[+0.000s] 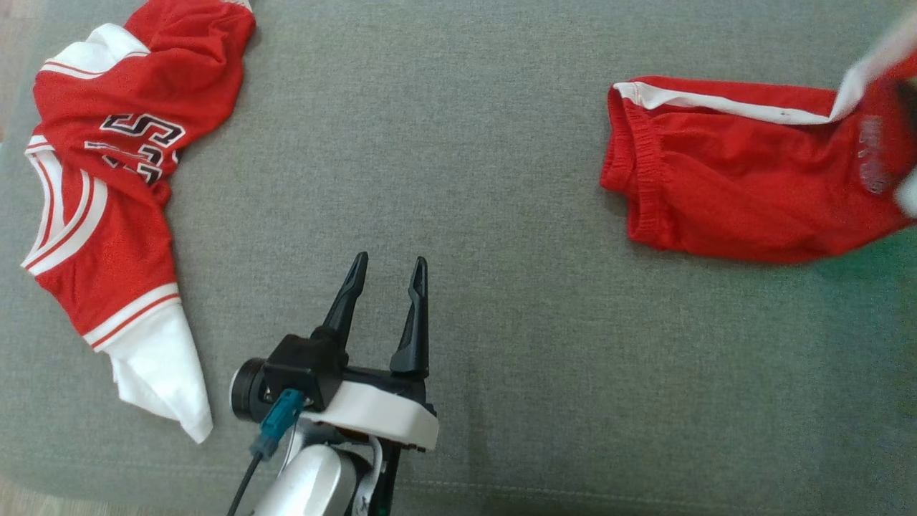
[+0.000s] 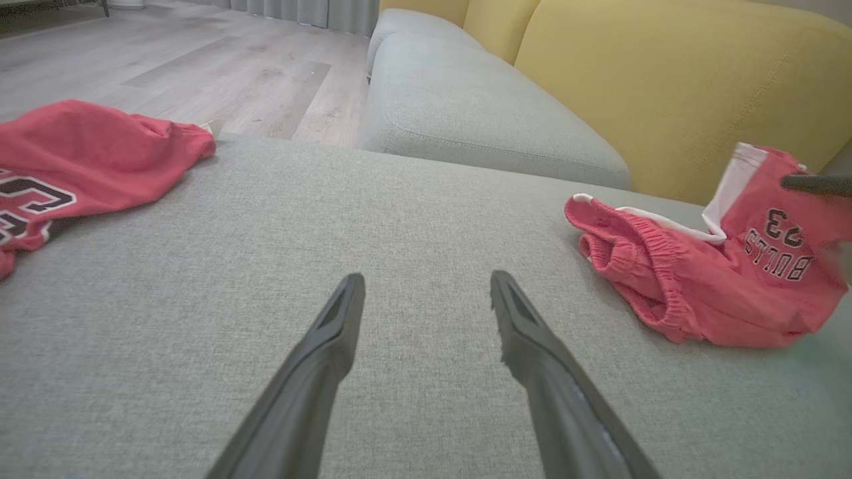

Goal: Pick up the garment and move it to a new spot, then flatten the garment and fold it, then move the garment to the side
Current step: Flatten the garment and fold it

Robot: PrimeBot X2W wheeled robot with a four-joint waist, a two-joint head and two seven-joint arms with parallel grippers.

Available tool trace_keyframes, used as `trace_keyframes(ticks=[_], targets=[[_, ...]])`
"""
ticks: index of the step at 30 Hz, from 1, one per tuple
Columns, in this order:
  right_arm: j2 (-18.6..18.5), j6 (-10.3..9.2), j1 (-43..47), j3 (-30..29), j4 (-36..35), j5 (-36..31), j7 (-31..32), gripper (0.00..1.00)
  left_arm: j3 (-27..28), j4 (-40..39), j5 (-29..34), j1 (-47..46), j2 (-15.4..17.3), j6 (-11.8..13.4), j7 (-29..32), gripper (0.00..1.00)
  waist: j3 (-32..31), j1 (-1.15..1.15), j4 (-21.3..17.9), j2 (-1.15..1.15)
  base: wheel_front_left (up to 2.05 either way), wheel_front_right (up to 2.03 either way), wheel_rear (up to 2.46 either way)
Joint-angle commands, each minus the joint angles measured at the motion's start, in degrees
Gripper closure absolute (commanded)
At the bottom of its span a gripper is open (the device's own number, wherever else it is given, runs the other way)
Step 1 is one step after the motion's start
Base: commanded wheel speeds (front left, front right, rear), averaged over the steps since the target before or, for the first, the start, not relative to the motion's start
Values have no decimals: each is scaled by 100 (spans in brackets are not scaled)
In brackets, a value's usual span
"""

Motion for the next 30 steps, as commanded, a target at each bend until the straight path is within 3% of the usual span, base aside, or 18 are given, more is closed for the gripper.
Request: trace_keyframes(ticks=[1,7,11,17,26,27,28,30], targets=[[109,43,27,173,-311,17,44,100,184,-140,50,-33,-16,-29,-69,0,8,0,-8,0,0,0,0],[1222,43,-78,860,-381,-245,27,100,172,-28,66,-127,-53,-115,-69,0,76,0,60,0,0,0,0],[1727,43,-93,1016,-156,-411,-164,100,163,27,24,-158,-61,-106,-69,0,51,0,179,0,0,0,0],[2051,43,-206,914,176,-554,-405,100,103,67,-68,-103,-64,-41,-69,0,-24,0,261,0,0,0,0],[2218,43,-252,1055,644,-489,-637,100,8,153,-140,-95,-65,-8,-69,0,-175,0,235,0,0,0,0],[2227,43,-255,1082,685,-431,-705,79,9,161,-145,-98,-65,-9,-69,0,-192,0,225,0,0,0,0],[2227,43,-255,1082,685,-431,-705,79,9,161,-145,-98,-65,-9,-69,0,-192,0,225,0,0,0,0],[2238,43,-255,1202,748,-309,-840,0,17,179,-154,-94,-65,-8,-69,0,-239,0,197,0,0,0,0]])
